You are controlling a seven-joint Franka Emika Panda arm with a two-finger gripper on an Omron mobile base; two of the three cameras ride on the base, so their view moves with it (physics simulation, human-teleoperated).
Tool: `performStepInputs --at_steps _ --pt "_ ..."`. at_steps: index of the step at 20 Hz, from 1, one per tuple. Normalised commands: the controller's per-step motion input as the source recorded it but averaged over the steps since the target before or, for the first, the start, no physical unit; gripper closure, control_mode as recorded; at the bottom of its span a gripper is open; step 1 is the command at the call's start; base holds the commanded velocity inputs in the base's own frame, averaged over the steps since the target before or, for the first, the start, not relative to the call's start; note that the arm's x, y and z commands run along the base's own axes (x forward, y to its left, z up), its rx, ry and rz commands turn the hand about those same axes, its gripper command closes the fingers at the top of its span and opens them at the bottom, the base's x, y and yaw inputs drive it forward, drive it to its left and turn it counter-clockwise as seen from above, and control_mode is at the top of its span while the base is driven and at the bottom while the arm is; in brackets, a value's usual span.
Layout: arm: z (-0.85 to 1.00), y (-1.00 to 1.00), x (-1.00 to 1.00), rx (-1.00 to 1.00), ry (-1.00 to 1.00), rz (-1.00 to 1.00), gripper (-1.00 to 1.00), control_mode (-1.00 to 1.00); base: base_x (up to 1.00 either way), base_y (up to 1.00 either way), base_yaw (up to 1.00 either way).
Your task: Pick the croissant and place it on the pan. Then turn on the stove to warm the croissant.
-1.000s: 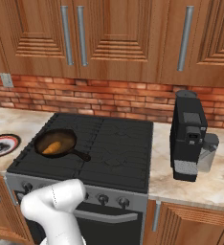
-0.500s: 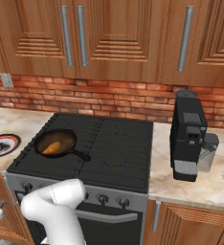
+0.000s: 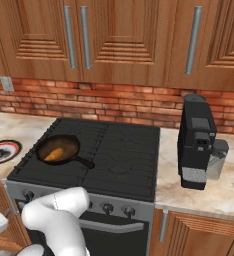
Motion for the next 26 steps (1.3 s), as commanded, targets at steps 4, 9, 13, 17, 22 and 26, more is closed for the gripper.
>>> performStepInputs --at_steps 4,9,13,17,22,26 --pt "-0.02 0.0 0.38 0.0 0.0 0.0 -1.0 -1.0 0.0 0.0 0.0" --pt "0.0 0.0 0.37 -0.01 0.03 0.0 -1.0 -1.0 0.0 0.0 0.0" --pt "-0.11 0.0 0.23 -0.02 0.0 0.0 -1.0 -1.0 0.0 0.0 0.0" --pt "-0.17 0.0 0.17 -0.02 0.0 0.0 -1.0 -1.0 0.0 0.0 0.0" --pt "-0.25 0.0 0.17 -0.02 0.0 0.0 -1.0 -1.0 0.0 0.0 0.0" --pt "-0.21 0.0 0.08 -0.01 0.0 0.0 -1.0 -1.0 0.0 0.0 0.0"
